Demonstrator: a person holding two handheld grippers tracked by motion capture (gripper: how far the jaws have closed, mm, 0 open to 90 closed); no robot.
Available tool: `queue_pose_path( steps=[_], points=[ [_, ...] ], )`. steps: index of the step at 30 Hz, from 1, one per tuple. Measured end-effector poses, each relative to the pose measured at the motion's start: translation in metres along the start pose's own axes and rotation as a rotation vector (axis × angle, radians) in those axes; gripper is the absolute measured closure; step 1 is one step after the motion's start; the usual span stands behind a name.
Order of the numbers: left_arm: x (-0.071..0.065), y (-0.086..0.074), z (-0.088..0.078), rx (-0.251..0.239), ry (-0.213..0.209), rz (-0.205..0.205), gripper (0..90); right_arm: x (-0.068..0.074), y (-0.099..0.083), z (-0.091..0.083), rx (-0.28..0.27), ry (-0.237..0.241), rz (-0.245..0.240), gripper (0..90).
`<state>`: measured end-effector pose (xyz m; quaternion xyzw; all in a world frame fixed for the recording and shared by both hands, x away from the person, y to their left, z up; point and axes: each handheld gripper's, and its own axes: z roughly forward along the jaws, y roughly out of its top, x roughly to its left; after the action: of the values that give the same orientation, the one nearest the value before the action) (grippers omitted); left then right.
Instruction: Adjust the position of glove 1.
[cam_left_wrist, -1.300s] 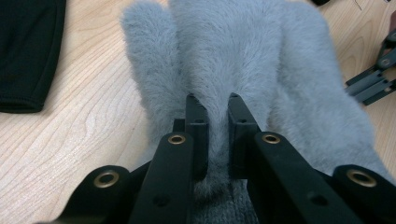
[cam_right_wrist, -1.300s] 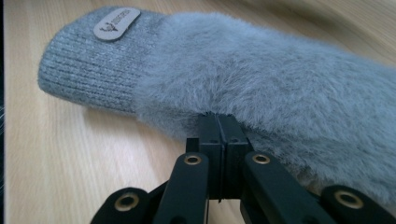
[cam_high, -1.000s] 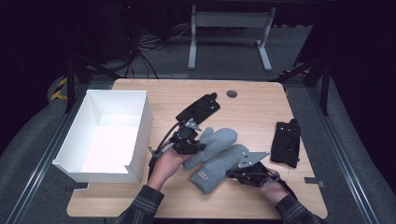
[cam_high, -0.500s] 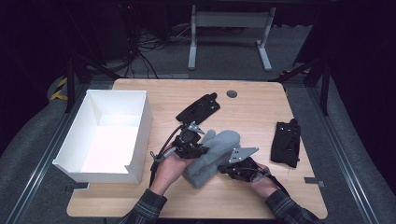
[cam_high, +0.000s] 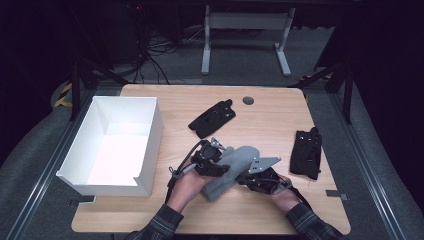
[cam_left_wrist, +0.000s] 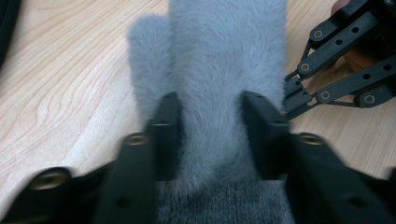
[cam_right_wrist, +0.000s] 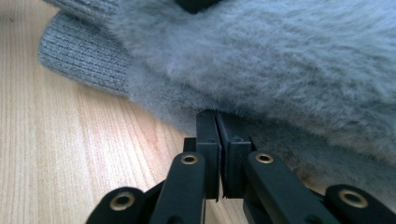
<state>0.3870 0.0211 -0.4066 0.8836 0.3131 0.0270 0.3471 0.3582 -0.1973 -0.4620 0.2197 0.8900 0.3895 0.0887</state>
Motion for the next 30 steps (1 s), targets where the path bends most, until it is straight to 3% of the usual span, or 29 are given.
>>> queue_pose_path(
  steps=[4, 8, 10, 13, 14, 16, 18, 23, 30],
  points=[
    [0.001, 0.001, -0.003, -0.021, 0.002, 0.024, 35.8, 0.000, -0.001, -0.001, -0.001, 0.001, 0.005, 83.9],
    [0.005, 0.000, -0.016, -0.063, 0.005, 0.035, 33.5, -0.001, -0.003, -0.007, 0.001, 0.004, 0.014, 83.0],
    [0.012, -0.003, -0.030, -0.089, 0.022, 0.028, 37.8, -0.003, -0.004, -0.015, -0.005, -0.004, 0.025, 85.7],
    [0.018, -0.008, -0.038, -0.095, 0.039, 0.014, 58.7, -0.005, -0.006, -0.020, -0.009, -0.010, 0.035, 88.2],
    [0.021, -0.012, -0.041, -0.082, 0.063, 0.000, 58.7, -0.006, -0.006, -0.022, -0.009, -0.013, 0.041, 89.2],
    [0.026, -0.019, -0.044, -0.066, 0.089, -0.027, 70.2, -0.008, -0.008, -0.026, -0.008, -0.012, 0.048, 90.0],
    [0.031, -0.028, -0.042, -0.043, 0.089, -0.057, 77.8, -0.007, -0.008, -0.028, -0.011, -0.008, 0.051, 90.0],
    [0.031, -0.043, -0.037, -0.009, 0.076, -0.081, 82.9, -0.003, -0.007, -0.025, 0.000, 0.004, 0.038, 90.0],
    [0.013, -0.047, -0.030, 0.023, 0.022, -0.036, 80.9, -0.003, -0.006, -0.020, 0.009, 0.005, 0.031, 90.0]
  ],
)
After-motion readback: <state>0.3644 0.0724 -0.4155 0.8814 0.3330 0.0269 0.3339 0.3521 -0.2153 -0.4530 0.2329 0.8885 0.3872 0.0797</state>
